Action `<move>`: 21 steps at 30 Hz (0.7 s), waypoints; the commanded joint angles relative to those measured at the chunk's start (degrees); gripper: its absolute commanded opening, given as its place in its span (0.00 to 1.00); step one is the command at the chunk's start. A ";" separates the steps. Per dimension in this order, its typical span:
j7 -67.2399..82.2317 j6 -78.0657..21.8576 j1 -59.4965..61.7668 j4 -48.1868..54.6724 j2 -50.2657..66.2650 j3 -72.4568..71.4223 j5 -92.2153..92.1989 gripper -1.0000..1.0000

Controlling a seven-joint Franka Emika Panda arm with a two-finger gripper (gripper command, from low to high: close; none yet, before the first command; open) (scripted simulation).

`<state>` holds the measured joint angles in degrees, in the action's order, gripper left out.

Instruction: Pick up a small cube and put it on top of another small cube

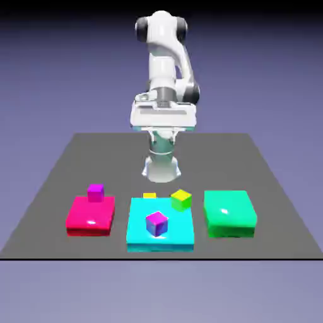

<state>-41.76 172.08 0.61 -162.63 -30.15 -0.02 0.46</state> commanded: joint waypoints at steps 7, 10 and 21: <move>4.07 -11.19 7.51 -9.47 14.54 -0.09 2.68 0.50; 5.42 -14.89 9.99 -12.61 19.35 -0.13 3.56 0.50; -0.19 3.46 6.63 -10.22 40.10 5.72 11.38 0.50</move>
<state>-41.94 175.54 7.24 -172.86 9.94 5.70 11.84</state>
